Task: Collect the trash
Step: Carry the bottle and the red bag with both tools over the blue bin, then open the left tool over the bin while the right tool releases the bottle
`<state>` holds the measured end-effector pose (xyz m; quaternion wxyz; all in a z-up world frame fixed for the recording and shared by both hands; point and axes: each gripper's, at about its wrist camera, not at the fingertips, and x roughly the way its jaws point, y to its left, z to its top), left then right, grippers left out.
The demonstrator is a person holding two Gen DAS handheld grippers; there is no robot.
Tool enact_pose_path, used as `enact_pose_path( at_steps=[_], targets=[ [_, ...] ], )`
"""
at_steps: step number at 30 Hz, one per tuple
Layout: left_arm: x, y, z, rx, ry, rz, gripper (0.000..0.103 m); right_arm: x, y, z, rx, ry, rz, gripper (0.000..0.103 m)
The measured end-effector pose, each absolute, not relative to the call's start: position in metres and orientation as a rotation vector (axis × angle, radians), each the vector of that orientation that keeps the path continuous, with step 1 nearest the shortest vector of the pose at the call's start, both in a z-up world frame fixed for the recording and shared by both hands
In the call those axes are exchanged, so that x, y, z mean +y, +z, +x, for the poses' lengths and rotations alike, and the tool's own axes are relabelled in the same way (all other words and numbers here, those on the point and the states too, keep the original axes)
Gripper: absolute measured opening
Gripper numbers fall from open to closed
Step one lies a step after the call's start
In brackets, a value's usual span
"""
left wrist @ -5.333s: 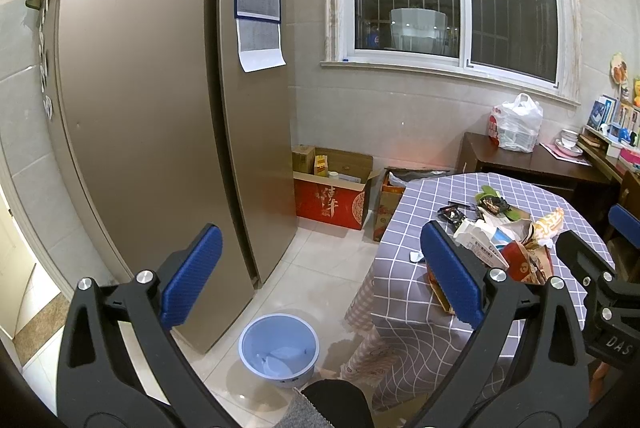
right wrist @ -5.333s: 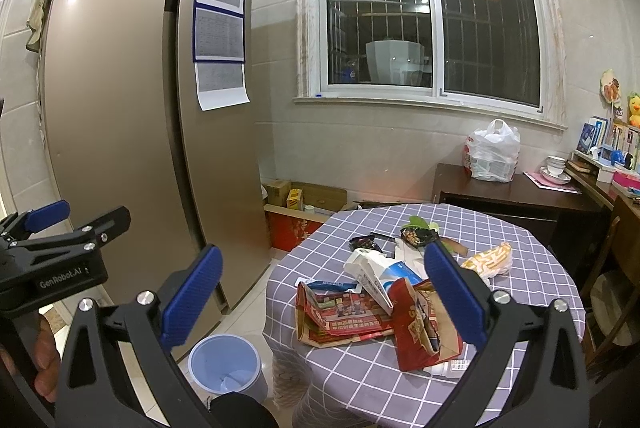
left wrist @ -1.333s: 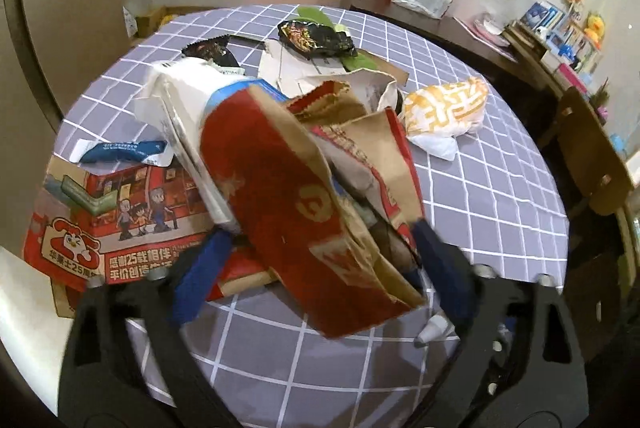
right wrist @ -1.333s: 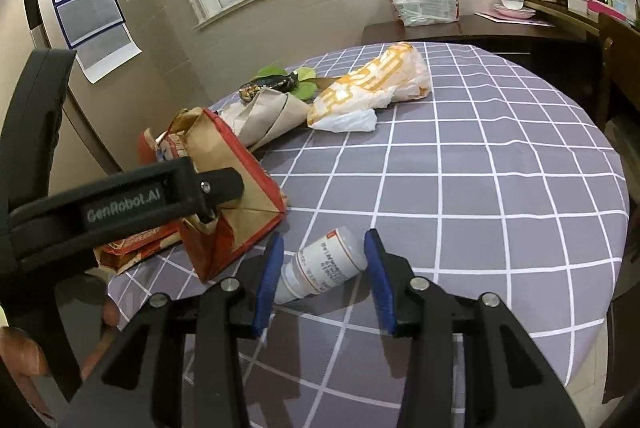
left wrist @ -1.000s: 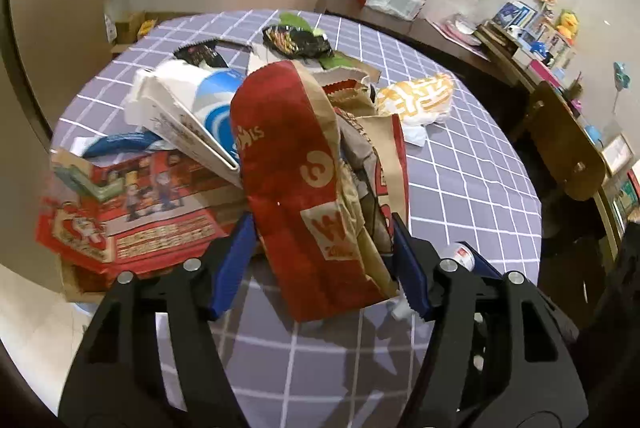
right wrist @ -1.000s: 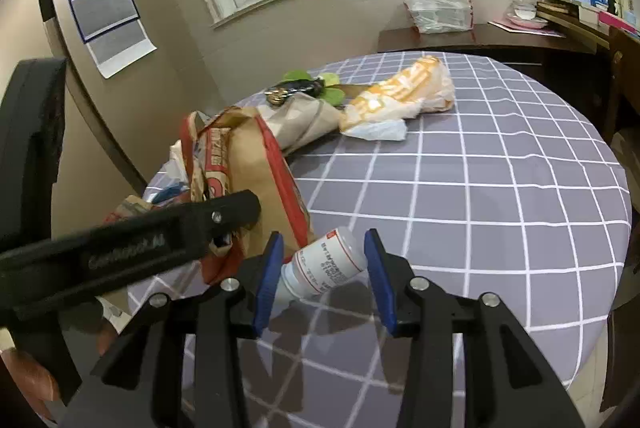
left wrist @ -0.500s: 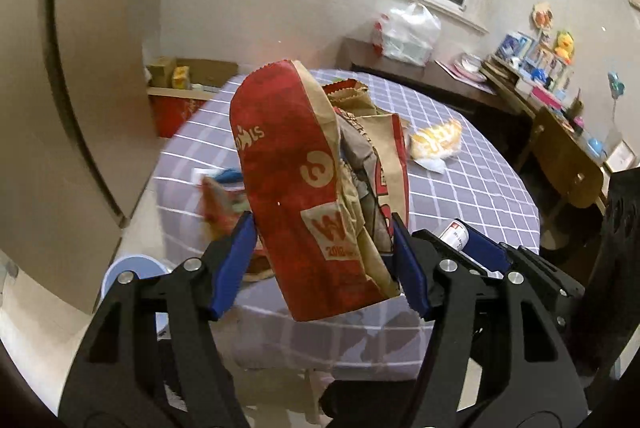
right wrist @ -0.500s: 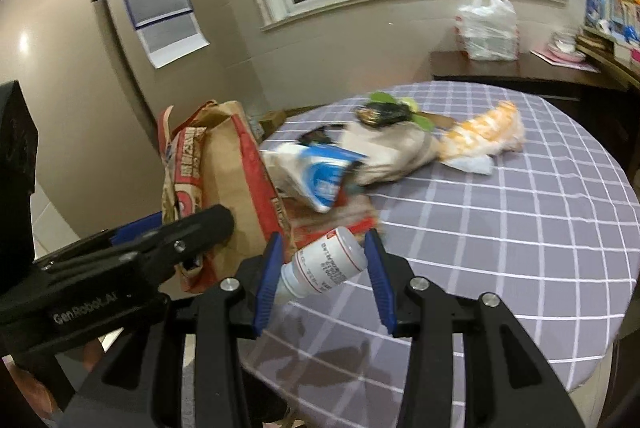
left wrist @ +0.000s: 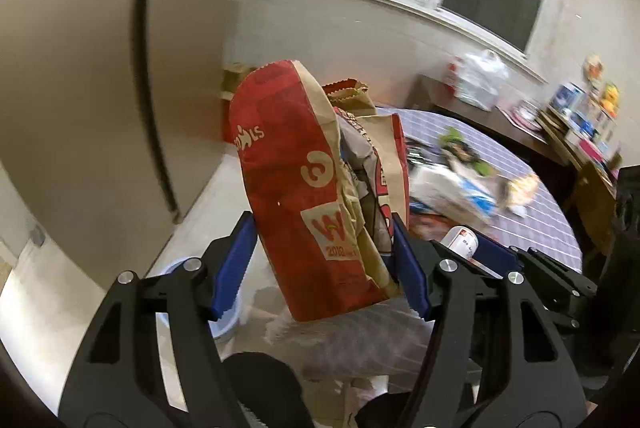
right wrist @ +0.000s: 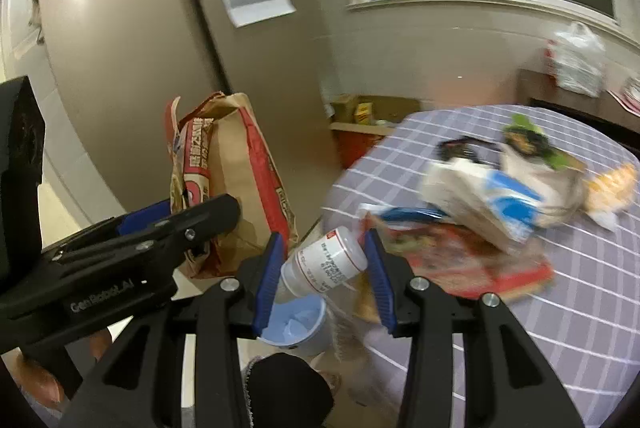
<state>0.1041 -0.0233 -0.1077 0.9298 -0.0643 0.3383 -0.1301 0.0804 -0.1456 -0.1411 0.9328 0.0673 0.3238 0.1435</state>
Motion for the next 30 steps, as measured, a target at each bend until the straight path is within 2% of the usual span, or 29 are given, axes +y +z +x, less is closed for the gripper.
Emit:
enact_pose_path(
  at_steps=[7,14,17,18,19,30],
  targets=[
    [0.053,-0.131,0.141,0.727,-0.133,-0.16,0.065,-0.066,-0.159,0.127,0.717,0.394,0.073,0.042],
    [0.115,-0.182,0.192,0.869,-0.02,-0.164,0.065,-0.016,-0.185,0.17,0.757,0.418,0.032,0.042],
    [0.131,-0.199,0.21,0.889,0.039,-0.172,0.071,-0.002,-0.196,0.185,0.772,0.423,0.024,0.042],
    [0.135,-0.202,0.212,0.897,0.049,-0.179,0.081,0.003,-0.2,0.189,0.779,0.424,0.019,0.042],
    [0.139,-0.207,0.217,0.916,0.052,-0.185,0.085,0.005,-0.203,0.192,0.785,0.426,0.017,0.042],
    [0.172,-0.231,0.233,0.974,0.159,-0.137,0.085,0.043,-0.231,0.214,0.846,0.462,0.0,0.042]
  ],
)
